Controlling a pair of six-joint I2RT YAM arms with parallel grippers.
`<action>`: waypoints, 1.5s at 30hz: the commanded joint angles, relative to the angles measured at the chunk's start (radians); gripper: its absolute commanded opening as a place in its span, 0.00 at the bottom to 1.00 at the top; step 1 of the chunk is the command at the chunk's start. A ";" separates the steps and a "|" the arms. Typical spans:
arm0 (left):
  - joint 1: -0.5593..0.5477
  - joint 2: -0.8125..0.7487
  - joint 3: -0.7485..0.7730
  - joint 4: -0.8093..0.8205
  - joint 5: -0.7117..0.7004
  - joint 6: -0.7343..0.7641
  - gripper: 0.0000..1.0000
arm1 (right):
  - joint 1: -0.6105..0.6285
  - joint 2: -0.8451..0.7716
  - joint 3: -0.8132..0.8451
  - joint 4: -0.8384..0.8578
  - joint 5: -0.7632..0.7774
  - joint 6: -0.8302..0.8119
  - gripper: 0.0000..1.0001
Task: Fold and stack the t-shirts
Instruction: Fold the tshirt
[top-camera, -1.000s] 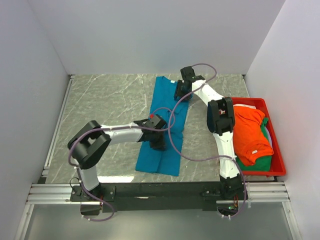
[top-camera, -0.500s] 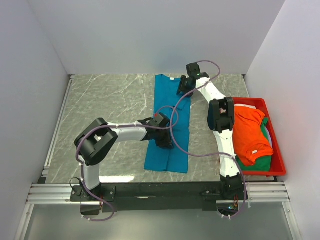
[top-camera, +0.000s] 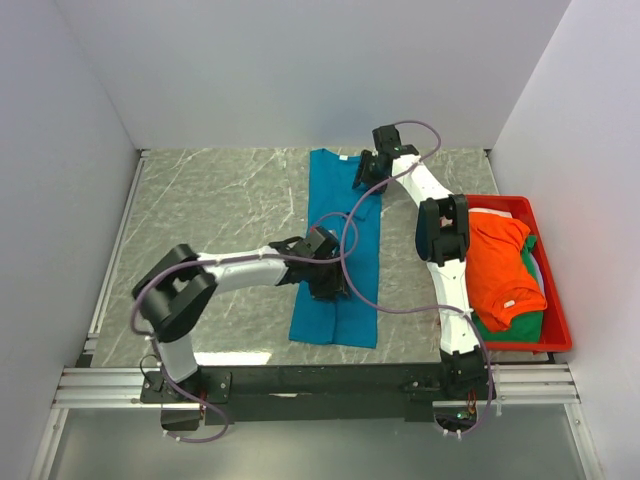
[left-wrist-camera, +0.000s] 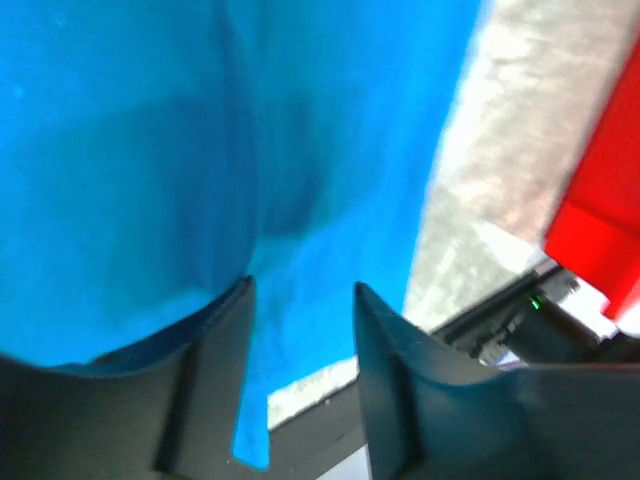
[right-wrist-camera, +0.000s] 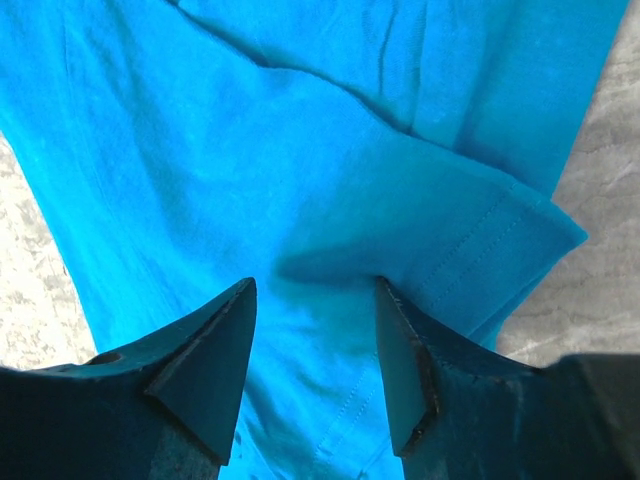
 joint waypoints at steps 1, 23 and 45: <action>0.002 -0.152 -0.023 -0.003 -0.022 0.053 0.52 | -0.005 -0.093 0.048 -0.028 -0.008 -0.020 0.59; 0.234 -0.496 -0.419 -0.069 0.025 0.118 0.39 | 0.467 -1.321 -1.472 0.365 0.080 0.349 0.50; 0.143 -0.447 -0.494 -0.021 0.054 0.099 0.40 | 0.834 -1.166 -1.579 0.392 0.167 0.497 0.22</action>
